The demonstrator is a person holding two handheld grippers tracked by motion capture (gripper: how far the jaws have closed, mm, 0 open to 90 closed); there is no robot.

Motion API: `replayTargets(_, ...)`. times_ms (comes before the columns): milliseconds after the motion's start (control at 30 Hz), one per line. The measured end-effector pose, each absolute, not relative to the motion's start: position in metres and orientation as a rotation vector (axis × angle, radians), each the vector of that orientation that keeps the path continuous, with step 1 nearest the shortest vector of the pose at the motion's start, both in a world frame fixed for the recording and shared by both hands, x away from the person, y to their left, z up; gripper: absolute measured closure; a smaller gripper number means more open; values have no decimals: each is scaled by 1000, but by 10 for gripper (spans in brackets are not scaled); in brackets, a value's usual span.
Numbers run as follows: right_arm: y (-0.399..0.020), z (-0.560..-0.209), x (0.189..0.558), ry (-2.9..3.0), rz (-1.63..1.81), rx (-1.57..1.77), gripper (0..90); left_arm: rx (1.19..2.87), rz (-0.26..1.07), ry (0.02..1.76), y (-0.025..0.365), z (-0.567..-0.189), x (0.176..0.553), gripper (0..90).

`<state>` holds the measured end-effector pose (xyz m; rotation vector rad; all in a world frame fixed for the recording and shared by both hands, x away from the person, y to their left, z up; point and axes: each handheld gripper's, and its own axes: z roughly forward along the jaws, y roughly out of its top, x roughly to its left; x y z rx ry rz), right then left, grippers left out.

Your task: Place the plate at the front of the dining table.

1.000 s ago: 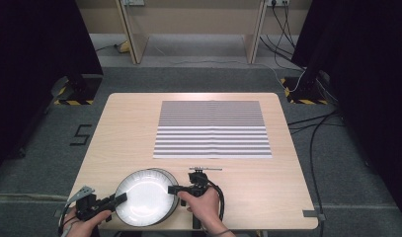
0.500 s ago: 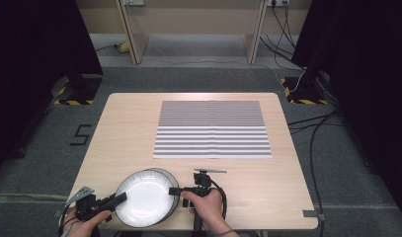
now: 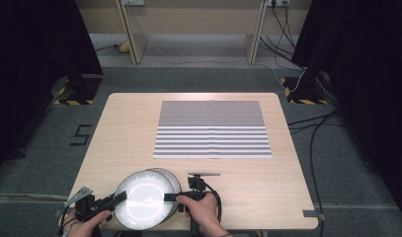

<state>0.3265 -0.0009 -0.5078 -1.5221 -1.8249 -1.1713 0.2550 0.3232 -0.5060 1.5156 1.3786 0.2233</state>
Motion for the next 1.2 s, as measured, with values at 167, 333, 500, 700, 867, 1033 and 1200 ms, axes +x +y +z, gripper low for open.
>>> replayTargets(167, 1, -507, 328, -1870, -1188, -1535, 793, 1512, 230, 1369, 323, -503, 255, 735)
replayTargets(333, -3, -509, 329, -1786, -1257, -1567, 819, 1512, 247, 1335, 320, -497, 255, 693)
replayTargets(500, -7, -504, 334, -1800, -1300, -1581, 826, 1532, 264, 1315, 316, -495, 254, 633)
replayTargets(700, -10, -501, 336, -1819, -1340, -1585, 821, 1501, 292, 1271, 317, -488, 255, 556)
replayTargets(867, -13, -500, 340, -1818, -1347, -1582, 813, 1431, 321, 1262, 323, -479, 254, 454)
replayTargets(1033, -18, -497, 345, -1804, -1361, -1583, 812, 1404, 365, 1285, 333, -477, 251, 412)
replayTargets(1200, -23, -494, 350, -1775, -1401, -1596, 812, 1378, 412, 1339, 343, -486, 250, 409)
